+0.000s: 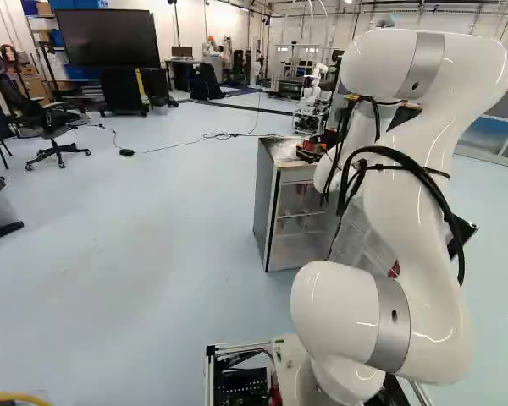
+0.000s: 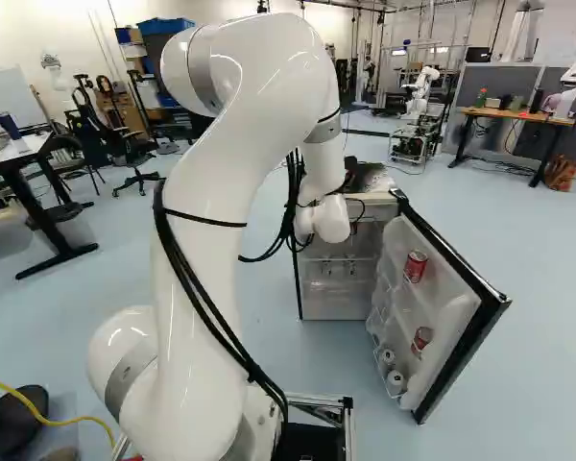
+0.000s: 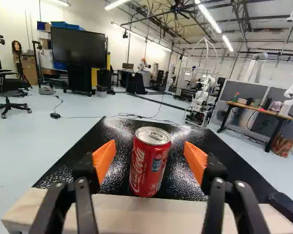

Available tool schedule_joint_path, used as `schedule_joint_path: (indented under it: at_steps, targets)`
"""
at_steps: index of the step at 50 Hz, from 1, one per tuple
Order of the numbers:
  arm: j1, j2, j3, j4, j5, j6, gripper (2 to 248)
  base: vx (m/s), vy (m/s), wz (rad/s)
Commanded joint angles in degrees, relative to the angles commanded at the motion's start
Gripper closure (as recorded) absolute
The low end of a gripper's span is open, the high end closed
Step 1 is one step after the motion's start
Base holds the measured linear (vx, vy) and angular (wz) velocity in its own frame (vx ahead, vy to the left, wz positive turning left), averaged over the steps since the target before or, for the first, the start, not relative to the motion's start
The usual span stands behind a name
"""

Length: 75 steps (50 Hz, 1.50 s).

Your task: Grab a drink from the fridge

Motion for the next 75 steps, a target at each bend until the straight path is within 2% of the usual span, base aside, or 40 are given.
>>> schedule_joint_path:
  at_steps: [4,5,9,10,40,75]
  targets:
    - [0.0,0.2,0.3,0.0,0.0,0.0,50,0.000,0.000,0.000]
    - [-0.1,0.3,0.4,0.0,0.0,0.0,14,0.000,0.000,0.000]
    - [-0.3,0.8,1.1,0.0,0.0,0.0,14,0.000,0.000,0.000]
    - [-0.4,1.0,1.3,0.0,0.0,0.0,3,0.000,0.000,0.000]
    - [-4.9,9.1,8.1,0.9,-1.3,0.0,3,0.000,0.000,0.000]
    - [-11.4,15.3,10.6,3.3,-15.9,0.0,3,0.000,0.000,0.000]
